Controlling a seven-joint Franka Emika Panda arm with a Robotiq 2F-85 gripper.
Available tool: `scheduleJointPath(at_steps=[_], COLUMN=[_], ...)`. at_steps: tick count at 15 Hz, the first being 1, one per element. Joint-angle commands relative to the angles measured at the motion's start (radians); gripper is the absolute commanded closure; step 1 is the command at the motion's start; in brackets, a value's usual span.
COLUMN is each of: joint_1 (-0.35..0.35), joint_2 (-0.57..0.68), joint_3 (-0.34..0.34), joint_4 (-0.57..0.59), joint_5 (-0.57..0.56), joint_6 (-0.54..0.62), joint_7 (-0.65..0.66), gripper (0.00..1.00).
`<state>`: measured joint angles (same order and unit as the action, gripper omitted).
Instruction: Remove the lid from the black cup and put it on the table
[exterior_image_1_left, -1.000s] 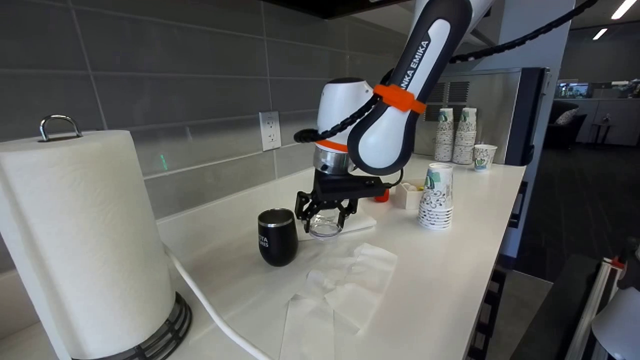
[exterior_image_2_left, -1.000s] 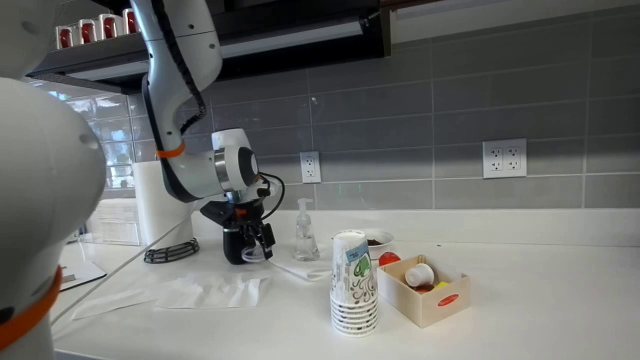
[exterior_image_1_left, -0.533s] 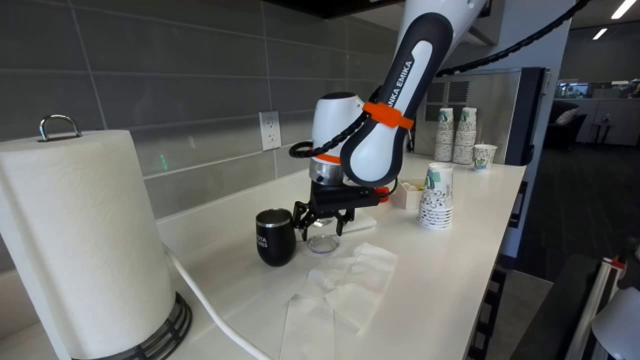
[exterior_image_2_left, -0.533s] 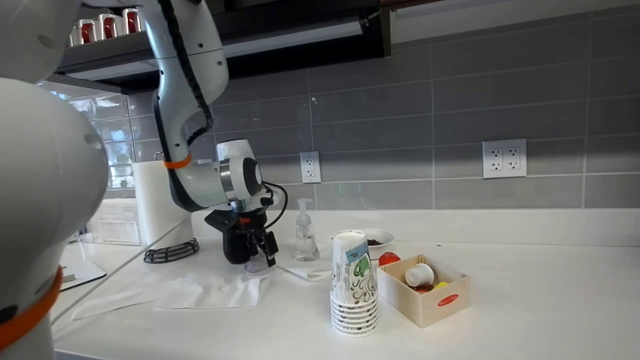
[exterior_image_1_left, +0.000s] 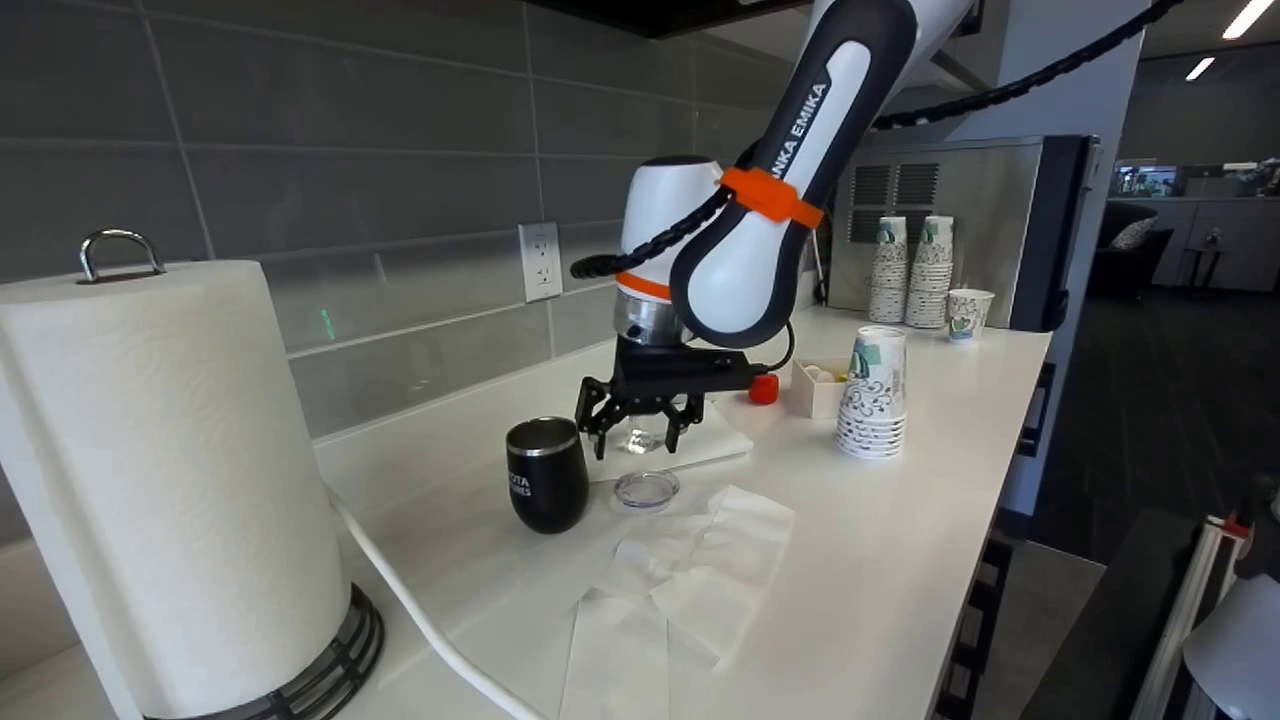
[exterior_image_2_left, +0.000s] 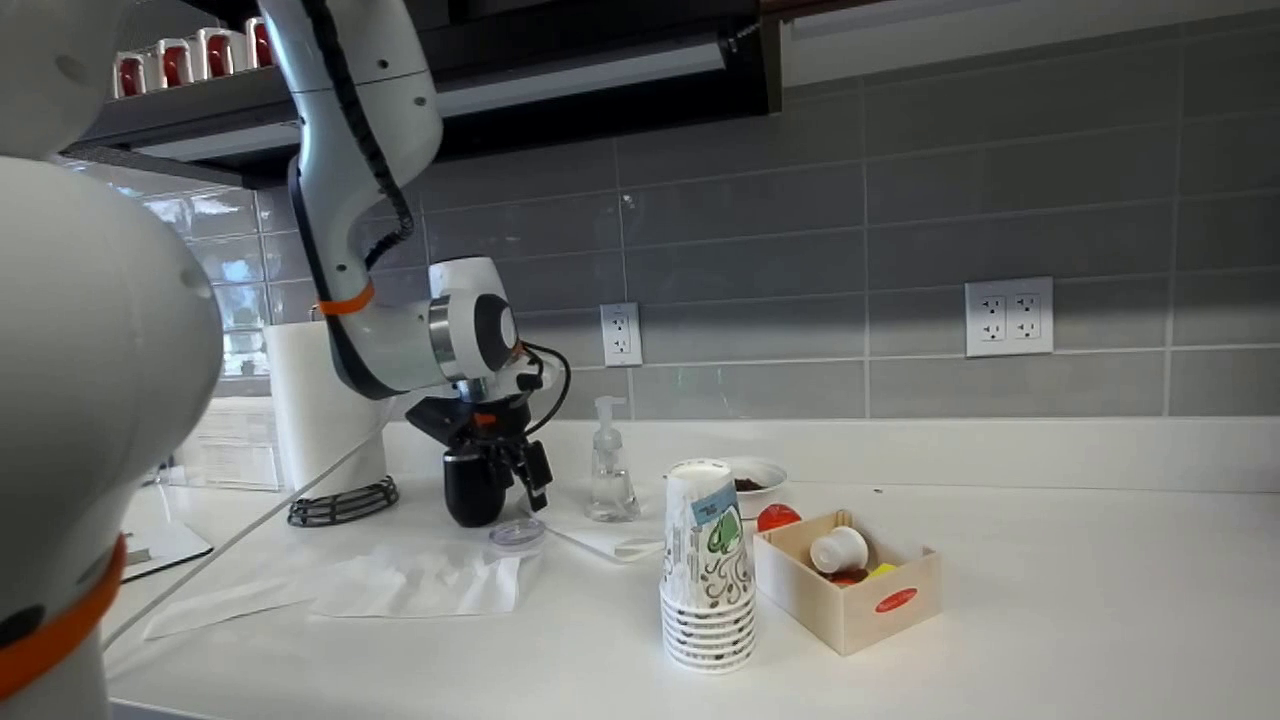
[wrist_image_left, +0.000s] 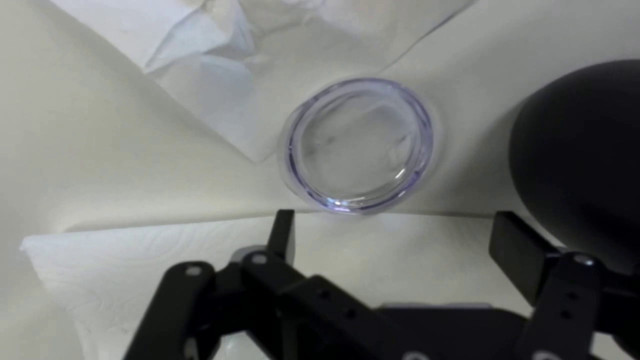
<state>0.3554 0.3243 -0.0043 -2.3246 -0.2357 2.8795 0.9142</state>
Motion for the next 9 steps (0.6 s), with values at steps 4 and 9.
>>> scheduleJointPath(at_steps=[4,9], joint_1=[0.016,-0.02], joint_2=[-0.226,-0.319], joint_3=[0.026,0.092], joint_4=[-0.113,-0.139], joint_5=[-0.004,-0.049], joint_6=[-0.108,-0.201], joint_7=[0.02,0.063], gripper=[0.0,0.0])
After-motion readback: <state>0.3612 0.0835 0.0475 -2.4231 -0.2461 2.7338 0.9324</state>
